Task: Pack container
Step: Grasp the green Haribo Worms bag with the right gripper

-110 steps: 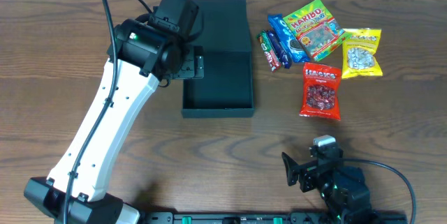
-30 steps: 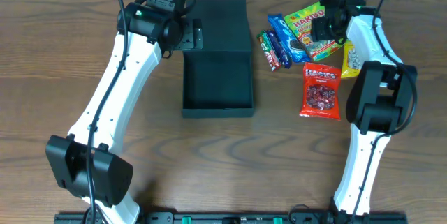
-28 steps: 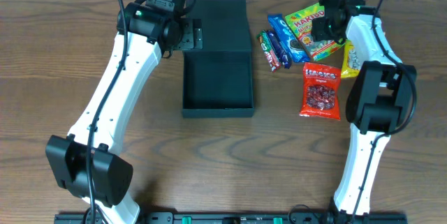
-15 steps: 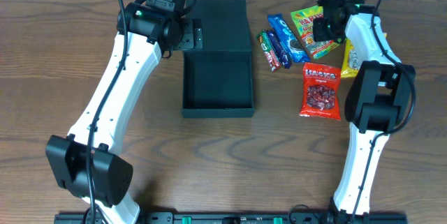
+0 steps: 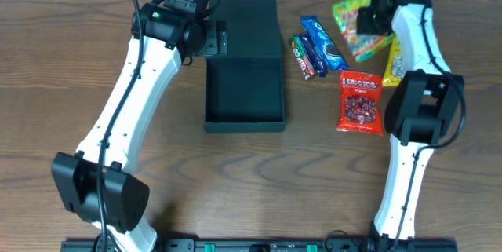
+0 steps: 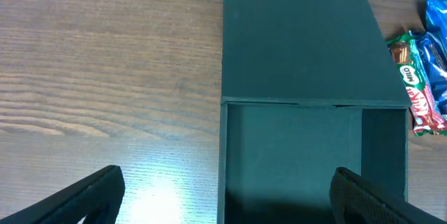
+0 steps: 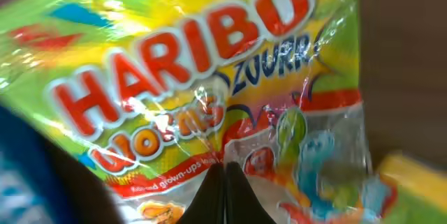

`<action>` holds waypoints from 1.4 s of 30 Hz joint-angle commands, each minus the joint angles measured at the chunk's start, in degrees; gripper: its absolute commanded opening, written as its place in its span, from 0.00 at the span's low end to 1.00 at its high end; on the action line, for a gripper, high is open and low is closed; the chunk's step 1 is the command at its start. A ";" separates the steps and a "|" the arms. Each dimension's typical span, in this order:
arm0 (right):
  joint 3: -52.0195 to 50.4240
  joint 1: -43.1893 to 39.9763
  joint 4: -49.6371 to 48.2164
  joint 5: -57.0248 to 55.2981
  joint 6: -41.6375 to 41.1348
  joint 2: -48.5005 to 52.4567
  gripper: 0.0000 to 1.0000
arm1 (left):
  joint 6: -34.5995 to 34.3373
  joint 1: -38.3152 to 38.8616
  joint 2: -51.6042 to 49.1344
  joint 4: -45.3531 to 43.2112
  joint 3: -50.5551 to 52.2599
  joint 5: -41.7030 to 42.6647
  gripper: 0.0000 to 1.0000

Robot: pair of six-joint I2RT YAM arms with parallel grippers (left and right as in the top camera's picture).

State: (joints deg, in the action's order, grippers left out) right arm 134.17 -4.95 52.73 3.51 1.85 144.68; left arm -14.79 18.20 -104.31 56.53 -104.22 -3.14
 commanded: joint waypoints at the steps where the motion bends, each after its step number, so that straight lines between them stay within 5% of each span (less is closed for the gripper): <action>1: 7.32 0.46 1.20 -0.66 -1.66 -3.78 0.01 | -0.20 -0.28 -0.37 -0.26 0.04 -0.44 0.95; 20: 11.80 10.25 12.50 -4.61 -6.05 -16.79 0.01 | 0.66 -7.85 -0.13 -2.14 -1.81 -1.38 0.95; 22: 10.12 9.18 11.63 -4.59 -5.49 -14.62 0.45 | 0.66 -8.57 -0.13 -2.23 -1.81 -1.27 0.95; 23: 9.64 8.48 11.13 -4.59 -5.44 -13.31 0.58 | 0.66 -8.76 -0.13 -2.25 -1.81 -1.27 0.95; 28: 9.27 4.26 10.27 -3.32 -16.65 -4.37 0.87 | 0.63 -8.81 -0.13 -2.58 -1.81 -1.27 0.95; 34: 9.27 -1.31 10.21 4.90 -25.88 3.21 0.87 | 0.66 -8.81 -0.13 -2.60 -1.81 -1.27 0.95; 42: 9.27 -3.72 5.99 13.35 -26.95 7.61 0.86 | 0.63 -8.81 -0.13 -3.17 -1.81 -1.27 0.95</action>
State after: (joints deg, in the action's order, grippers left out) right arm 142.89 -9.02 59.53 11.25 -23.57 150.43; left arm -14.74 9.54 -104.31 53.54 -104.29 -4.25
